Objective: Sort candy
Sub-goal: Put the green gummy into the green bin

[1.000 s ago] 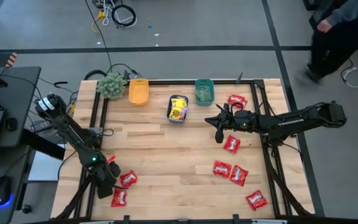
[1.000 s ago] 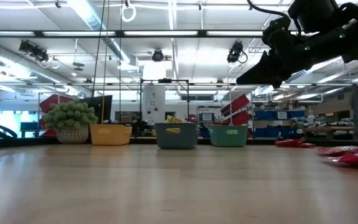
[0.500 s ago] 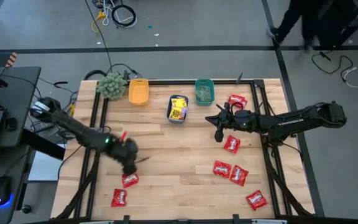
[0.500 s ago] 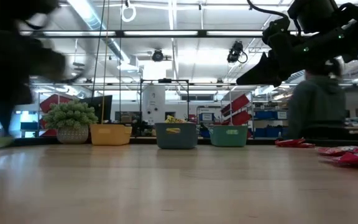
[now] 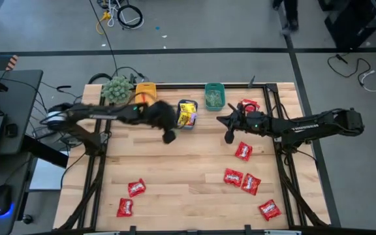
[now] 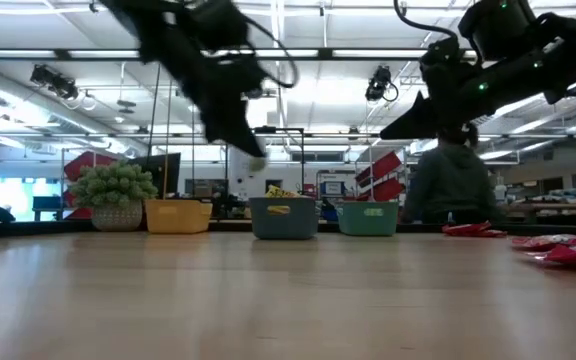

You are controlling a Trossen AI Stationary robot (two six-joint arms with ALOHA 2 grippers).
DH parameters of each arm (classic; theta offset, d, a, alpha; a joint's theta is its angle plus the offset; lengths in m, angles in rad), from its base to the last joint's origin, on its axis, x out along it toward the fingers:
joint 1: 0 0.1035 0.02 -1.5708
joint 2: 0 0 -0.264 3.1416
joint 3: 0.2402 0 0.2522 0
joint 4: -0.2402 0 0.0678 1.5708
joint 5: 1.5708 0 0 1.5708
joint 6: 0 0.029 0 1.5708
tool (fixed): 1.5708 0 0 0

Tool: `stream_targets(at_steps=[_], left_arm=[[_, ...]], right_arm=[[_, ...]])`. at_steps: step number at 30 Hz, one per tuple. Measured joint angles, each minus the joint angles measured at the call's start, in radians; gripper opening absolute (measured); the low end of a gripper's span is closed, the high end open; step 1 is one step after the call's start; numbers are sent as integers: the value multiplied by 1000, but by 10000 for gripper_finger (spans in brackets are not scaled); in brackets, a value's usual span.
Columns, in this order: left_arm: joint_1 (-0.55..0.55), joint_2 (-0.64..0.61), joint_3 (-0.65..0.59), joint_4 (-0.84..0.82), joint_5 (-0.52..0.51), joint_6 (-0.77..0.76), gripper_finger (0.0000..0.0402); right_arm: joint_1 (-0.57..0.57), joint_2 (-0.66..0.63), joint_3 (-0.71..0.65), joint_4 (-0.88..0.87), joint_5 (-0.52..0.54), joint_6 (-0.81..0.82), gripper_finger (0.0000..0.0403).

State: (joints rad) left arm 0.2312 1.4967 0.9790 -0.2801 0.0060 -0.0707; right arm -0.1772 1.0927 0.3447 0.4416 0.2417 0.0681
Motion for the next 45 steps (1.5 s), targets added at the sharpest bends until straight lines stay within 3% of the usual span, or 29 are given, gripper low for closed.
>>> stream_targets(at_steps=[4,9,22,28,33,45], left_arm=[[72,171,191,-1,61,156,0],[144,350,414,2,150,213,0],[217,727,836,-14,130,198,0],[238,800,934,-35,127,193,0],[239,819,943,-61,122,204,9],[229,796,945,-25,138,251,116]], right_arm=[[-4,0,0,0,0,0,0],[-4,0,0,-1,6,0,0],[-17,0,0,-2,50,-1,0],[-17,0,0,-2,50,-3,0],[-17,0,0,-2,49,-4,0],[-17,0,0,-2,56,-1,13]])
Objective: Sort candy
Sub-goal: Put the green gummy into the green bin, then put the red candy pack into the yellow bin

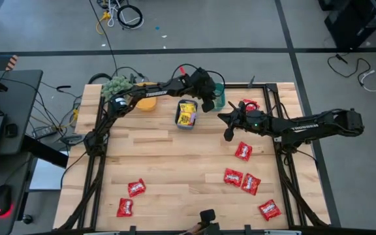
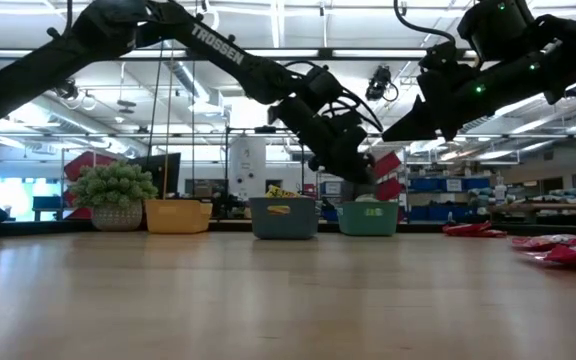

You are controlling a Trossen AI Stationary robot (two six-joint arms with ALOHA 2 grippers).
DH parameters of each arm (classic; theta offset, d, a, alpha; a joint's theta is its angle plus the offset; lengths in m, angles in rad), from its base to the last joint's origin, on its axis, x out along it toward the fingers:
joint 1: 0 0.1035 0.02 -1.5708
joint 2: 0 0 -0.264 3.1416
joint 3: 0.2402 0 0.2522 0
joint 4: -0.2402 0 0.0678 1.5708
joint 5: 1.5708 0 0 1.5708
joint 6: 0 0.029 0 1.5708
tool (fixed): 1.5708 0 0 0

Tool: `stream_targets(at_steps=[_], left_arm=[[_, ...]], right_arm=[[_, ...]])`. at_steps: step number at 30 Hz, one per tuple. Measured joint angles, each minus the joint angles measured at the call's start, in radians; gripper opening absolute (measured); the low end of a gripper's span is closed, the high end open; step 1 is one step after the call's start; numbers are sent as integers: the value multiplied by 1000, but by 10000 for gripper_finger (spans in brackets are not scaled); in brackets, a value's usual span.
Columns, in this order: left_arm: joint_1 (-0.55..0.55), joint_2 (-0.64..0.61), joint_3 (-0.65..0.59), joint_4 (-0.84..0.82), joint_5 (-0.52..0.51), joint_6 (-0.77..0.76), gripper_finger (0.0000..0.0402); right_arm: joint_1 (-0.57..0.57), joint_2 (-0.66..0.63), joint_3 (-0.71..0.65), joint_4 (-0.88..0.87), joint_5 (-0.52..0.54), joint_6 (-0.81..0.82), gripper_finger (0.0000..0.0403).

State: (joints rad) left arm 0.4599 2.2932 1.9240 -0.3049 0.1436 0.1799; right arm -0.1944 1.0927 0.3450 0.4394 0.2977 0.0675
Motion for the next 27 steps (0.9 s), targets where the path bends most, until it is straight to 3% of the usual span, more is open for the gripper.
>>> stream_targets(at_steps=[5,10,12,14,19,27], left_arm=[[0,-35,-1,-42,-18,29,123],[6,-107,-12,-17,-9,81,44],[17,-131,-36,-1,50,73,12],[25,-159,-79,41,108,56,9],[23,-273,-265,235,143,47,3],[26,-567,-723,626,192,-6,3]], right_arm=[[-8,-2,5,-38,96,7,40],[-72,-6,70,-336,205,26,77],[-117,-6,88,-432,223,35,89],[-164,-6,93,-501,226,34,97],[-275,-6,94,-623,201,2,102],[-403,36,94,-697,128,-31,103]])
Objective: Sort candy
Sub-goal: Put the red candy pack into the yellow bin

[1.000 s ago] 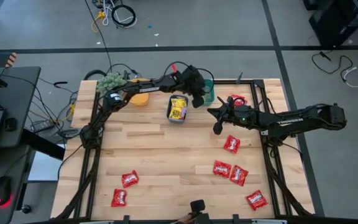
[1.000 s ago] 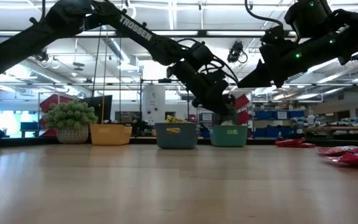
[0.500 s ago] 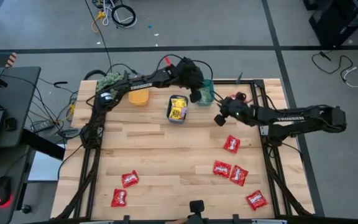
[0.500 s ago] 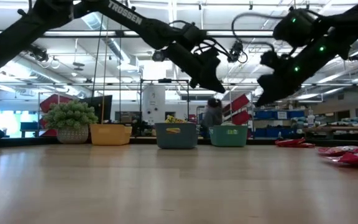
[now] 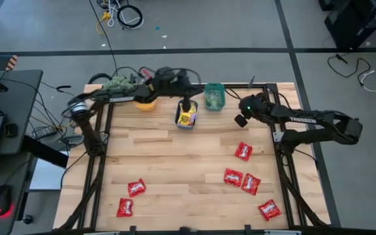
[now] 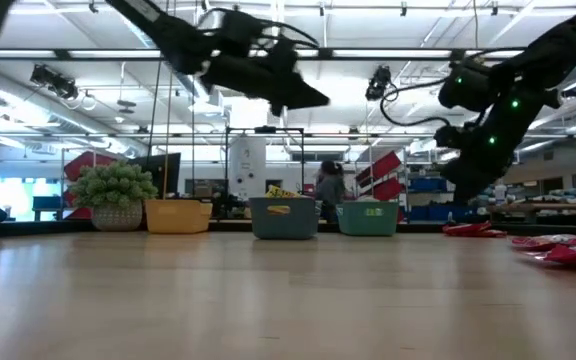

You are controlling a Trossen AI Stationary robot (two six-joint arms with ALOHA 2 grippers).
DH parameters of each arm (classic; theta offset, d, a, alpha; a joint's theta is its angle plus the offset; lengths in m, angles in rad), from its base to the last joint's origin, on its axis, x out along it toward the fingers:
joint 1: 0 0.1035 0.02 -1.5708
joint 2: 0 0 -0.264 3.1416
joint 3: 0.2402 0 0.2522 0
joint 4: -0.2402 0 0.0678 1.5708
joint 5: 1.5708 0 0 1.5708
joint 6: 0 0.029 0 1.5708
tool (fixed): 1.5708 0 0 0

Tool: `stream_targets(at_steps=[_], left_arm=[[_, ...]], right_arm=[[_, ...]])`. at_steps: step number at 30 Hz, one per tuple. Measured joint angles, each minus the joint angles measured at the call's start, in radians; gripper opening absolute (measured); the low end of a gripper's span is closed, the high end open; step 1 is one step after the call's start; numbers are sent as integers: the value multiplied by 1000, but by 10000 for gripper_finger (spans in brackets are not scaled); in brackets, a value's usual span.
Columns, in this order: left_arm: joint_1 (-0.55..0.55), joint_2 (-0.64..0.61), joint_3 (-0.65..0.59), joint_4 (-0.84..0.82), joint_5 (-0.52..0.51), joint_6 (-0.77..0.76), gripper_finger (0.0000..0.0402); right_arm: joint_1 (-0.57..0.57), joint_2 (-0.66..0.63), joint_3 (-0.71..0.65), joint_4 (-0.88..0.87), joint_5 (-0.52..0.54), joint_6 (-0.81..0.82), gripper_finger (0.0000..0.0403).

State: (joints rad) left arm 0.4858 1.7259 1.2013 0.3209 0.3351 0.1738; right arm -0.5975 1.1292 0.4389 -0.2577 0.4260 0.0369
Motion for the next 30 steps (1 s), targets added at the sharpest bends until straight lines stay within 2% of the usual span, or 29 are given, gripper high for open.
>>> stream_targets(at_steps=[11,14,19,22,26,30], left_arm=[[-42,-494,-475,53,-30,-1,3],[-53,-612,-570,85,-61,-12,3],[-56,-743,-676,78,-75,-56,3],[-56,-793,-714,72,-75,-60,3],[-57,-828,-728,68,-91,-81,3],[-57,-831,-728,40,-99,-103,3]], right_arm=[[-86,157,0,44,-9,-21,106],[-107,201,0,72,-9,-36,114],[-145,260,5,110,-3,-43,122],[-143,272,26,78,-5,-41,98],[-139,268,63,25,-39,-42,19],[-108,225,112,-31,-135,-39,6]])
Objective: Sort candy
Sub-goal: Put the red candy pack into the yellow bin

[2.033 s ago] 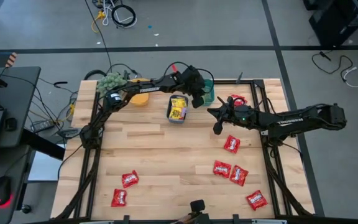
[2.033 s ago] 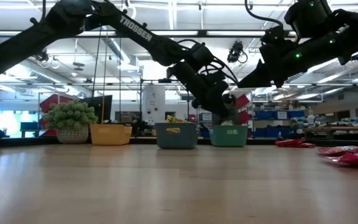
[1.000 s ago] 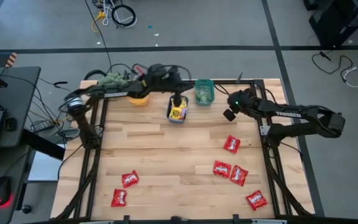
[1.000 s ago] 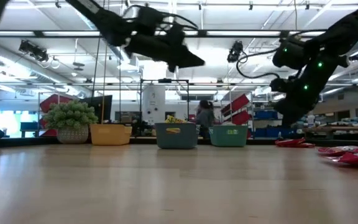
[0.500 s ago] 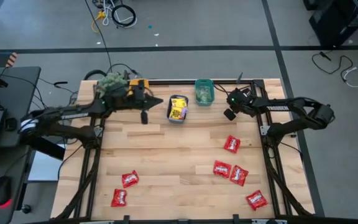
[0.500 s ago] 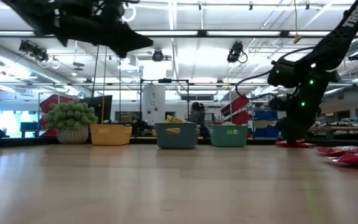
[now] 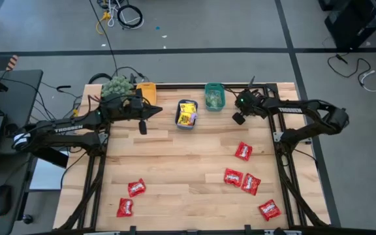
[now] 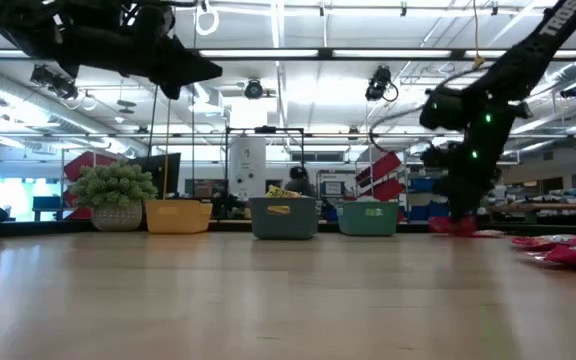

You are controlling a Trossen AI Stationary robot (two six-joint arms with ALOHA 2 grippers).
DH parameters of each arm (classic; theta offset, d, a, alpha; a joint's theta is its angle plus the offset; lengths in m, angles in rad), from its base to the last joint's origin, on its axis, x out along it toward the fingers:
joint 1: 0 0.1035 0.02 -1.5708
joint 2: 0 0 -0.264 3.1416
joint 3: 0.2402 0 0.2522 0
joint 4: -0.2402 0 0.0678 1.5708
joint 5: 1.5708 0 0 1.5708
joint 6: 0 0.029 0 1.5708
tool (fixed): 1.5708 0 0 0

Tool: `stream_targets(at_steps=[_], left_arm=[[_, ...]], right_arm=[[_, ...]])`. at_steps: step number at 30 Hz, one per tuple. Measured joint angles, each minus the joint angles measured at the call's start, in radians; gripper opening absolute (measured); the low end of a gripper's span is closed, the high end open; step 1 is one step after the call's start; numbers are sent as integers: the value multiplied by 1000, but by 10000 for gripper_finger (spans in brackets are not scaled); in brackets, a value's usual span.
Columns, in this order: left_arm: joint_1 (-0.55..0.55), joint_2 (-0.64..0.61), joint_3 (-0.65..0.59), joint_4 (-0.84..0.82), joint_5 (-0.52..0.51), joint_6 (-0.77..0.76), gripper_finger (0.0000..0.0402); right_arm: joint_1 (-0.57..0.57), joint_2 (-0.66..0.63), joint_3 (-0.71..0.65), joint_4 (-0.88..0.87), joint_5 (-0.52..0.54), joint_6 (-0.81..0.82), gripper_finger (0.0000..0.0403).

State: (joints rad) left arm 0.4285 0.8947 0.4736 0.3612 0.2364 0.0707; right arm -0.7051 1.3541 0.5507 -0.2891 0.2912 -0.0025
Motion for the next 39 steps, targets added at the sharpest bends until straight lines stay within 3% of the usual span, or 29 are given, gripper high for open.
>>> stream_targets(at_steps=[10,17,22,27,33,39], left_arm=[[-67,37,0,-14,3,8,21],[-152,197,1,164,1,-6,85],[-177,279,1,197,1,-54,127],[-189,292,1,212,0,-56,136],[-194,292,1,230,0,-55,136],[-195,292,1,202,0,-56,136]], right_arm=[[206,-231,84,-17,-159,71,0],[404,-266,135,80,-161,82,0],[488,-250,142,1,-102,141,9],[486,-203,112,-90,-5,168,64],[393,-63,68,-88,4,146,155],[324,50,62,-146,4,116,200]])
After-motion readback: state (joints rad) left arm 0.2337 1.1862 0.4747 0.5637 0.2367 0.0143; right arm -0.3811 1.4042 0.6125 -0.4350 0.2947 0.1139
